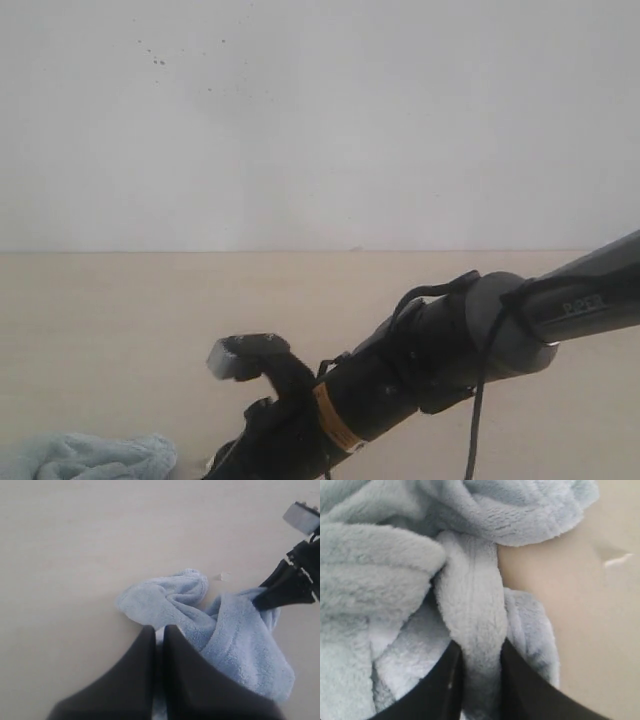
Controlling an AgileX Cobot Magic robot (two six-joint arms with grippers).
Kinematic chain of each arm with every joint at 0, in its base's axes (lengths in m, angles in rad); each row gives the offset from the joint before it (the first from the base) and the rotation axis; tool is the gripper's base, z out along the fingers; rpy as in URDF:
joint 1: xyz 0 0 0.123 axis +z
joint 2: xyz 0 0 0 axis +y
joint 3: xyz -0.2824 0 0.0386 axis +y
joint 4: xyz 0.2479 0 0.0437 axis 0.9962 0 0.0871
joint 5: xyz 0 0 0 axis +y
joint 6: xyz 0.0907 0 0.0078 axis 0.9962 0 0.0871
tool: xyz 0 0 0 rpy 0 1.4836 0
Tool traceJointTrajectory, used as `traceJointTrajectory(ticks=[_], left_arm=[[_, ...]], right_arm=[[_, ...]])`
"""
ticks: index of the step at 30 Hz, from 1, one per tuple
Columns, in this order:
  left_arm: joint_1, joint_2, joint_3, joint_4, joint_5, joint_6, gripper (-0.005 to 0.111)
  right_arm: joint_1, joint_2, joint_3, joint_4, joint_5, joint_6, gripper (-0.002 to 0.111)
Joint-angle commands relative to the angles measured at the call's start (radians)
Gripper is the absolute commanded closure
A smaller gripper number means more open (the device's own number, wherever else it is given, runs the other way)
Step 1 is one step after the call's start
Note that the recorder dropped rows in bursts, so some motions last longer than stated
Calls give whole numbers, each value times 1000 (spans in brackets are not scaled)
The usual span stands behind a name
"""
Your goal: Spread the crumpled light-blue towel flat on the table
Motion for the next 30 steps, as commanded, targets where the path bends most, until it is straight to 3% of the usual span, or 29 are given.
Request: traceJointTrajectory(ticks=[1,10,15,30], left_arm=[[0,-11,2,-9,0,7,103],[0,-78,2,-9,-33,17,103],[0,-78,2,-15,-30,17,103],[0,-78,2,-31,0,17,103]], right_arm=[[-133,-65,18,4,-84,47,88],[-471,-257,265,4,-100,-80,88],[-586,-342,377,4,-87,-92,88],[-614,-491,630,4,60,-95,88]])
